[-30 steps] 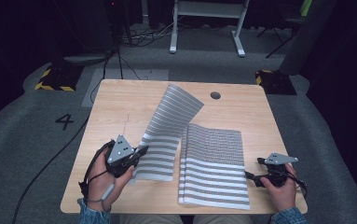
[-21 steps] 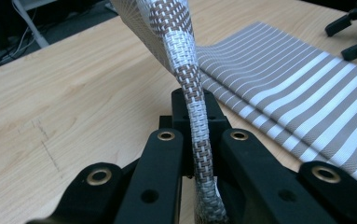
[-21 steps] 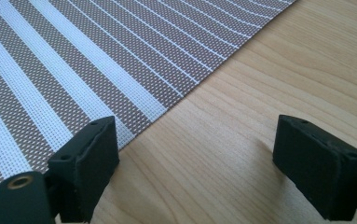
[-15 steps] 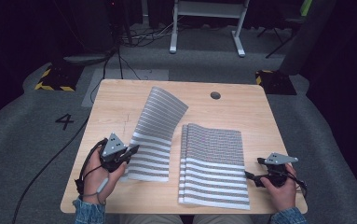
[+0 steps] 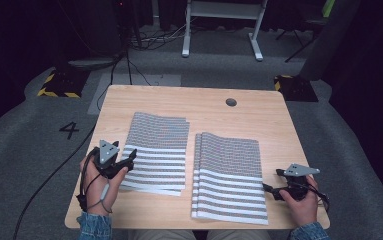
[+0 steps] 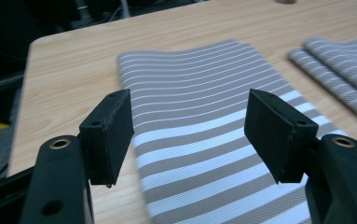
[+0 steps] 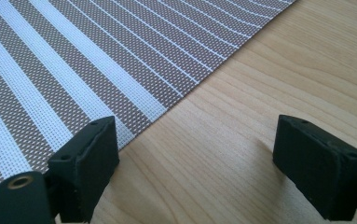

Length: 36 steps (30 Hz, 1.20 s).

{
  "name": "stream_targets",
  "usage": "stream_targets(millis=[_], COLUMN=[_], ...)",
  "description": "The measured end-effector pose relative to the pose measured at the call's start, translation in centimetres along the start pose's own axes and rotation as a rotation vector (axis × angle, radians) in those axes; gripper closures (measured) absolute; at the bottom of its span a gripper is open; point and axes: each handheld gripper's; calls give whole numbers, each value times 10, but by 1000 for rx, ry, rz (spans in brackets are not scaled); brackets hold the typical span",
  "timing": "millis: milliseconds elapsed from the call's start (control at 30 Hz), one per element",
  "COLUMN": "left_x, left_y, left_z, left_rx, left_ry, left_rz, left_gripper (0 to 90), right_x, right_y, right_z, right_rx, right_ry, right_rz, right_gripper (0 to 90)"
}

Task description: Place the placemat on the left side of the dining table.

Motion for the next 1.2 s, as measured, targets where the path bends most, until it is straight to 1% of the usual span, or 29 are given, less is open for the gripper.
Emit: stream_targets(millis=[67,167,233,267,367,433,500,533,567,600,667,733,800,867,933,967,1000,1067,1133,1167,1200], left_x=[-1,0,3,6,18,26,34,38,41,44,51,58,64,70,73,74,75,77,78,78,79], left_y=[-4,-8,-10,-10,-9,-6,-4,-2,-2,0,4,9,14,18,21,21,23,25,26,26,27], left_z=[-6,-17,-26,-32,-49,-61,-73,-79,-84,-89,-98,-106,-113,-119,-123,-124,-125,-125,-123,-123,-123], left_rx=[10,26,46,51,92,122,145,154,175,183,205,215,249,273,282,293,284,271,280,281,269], left_ry=[17,65,107,135,194,238,270,296,304,330,366,388,401,413,424,424,435,428,428,424,431], left_rz=[6,-2,8,18,49,86,107,118,125,136,161,192,228,266,296,302,323,337,316,319,312], left_gripper=[329,323,321,320,320,320,319,316,313,312,306,302,295,288,283,281,278,271,270,272,276], right_x=[0,0,0,0,0,0,0,0,0,0,0,0,0,0,0,0,0,0,0,0,0], right_y=[0,0,0,0,0,0,0,0,0,0,0,0,0,0,0,0,0,0,0,0,0], right_z=[0,0,0,0,0,0,0,0,0,0,0,0,0,0,0,0,0,0,0,0,0], right_rx=[1,0,0,0,-1,0,0,0,0,0,0,0,0,0,0,0,0,0,0,0,0], right_ry=[0,0,0,0,0,0,0,-1,0,0,0,0,0,0,0,0,-1,0,0,0,0], right_rz=[0,0,0,0,0,0,0,0,0,0,0,0,0,0,0,0,0,0,0,0,0], right_gripper=[143,143,143,142,143,142,143,143,142,143,142,143,143,143,143,143,143,142,143,143,143])
Point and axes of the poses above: each handheld gripper's, and its own axes: x roughly forward along the jaws, y roughly out of its underside, z roughly to its left, and after that the axes turned 3 degrees about x, right-handed
